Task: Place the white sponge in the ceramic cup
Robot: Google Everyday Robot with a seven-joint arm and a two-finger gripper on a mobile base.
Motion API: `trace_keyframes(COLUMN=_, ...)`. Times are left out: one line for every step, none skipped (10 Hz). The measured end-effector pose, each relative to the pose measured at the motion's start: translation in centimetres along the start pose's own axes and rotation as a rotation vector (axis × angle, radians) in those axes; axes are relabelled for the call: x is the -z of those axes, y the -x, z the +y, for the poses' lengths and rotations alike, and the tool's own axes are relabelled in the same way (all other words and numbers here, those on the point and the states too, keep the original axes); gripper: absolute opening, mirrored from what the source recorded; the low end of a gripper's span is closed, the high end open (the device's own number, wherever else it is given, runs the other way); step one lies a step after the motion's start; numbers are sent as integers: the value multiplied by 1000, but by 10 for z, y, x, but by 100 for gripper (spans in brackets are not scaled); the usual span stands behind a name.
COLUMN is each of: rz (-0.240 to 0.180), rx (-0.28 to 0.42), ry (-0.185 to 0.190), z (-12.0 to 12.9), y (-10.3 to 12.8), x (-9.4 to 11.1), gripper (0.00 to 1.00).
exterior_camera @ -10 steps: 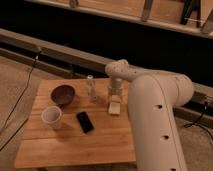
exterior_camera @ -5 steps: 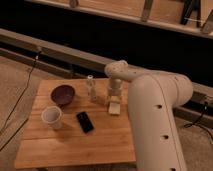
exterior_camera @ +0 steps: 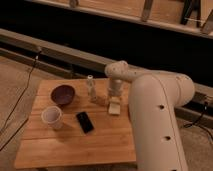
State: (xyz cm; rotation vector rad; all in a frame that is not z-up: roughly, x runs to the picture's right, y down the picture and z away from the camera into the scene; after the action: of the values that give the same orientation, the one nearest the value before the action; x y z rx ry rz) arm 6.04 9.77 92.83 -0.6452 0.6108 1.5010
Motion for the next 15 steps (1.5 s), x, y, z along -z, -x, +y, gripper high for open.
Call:
trace_keyframes(rz=0, rx=1, ry=-4, z=0, y=-1, x=-1, gripper=65)
trace_keyframes(rz=1, rx=1, ry=-8, z=-1, y=-1, x=-1, gripper=65)
trace_keyframes(rz=1, rx=1, ry=-10, z=-2, y=-2, x=-2, gripper=65)
trace_keyframes(rz=2, rx=1, ry=-11, z=-1, y=-2, x=-3, gripper=65)
trace_keyframes(rz=2, rx=2, ry=-12, z=-1, y=-2, x=-4, gripper=65)
trace_keyframes(rz=2, rx=3, ry=-14, z=-2, y=-3, x=-5, gripper=65)
trace_keyframes(rz=2, rx=3, ry=-15, z=-2, y=-3, x=-7, gripper=61)
trace_keyframes(rz=1, rx=3, ry=-15, z=-2, y=-3, x=-7, gripper=54)
trace_keyframes(rz=1, rx=3, ry=-15, z=-2, y=-3, x=-8, gripper=45)
trace_keyframes(rz=1, rx=2, ry=-15, z=-2, y=-3, x=-8, gripper=33)
trace_keyframes(rz=2, rx=1, ry=-15, z=-2, y=-3, x=-8, gripper=23)
trace_keyframes(rz=2, rx=-1, ry=-13, z=-2, y=-3, x=-9, gripper=14)
trace_keyframes(rz=1, rx=-2, ry=-12, z=-2, y=-3, x=-9, gripper=5)
trace_keyframes(rz=0, rx=-4, ry=-10, z=-2, y=-3, x=-9, gripper=0)
trace_keyframes(rz=-1, rx=-5, ry=-9, z=-2, y=-3, x=-9, gripper=0)
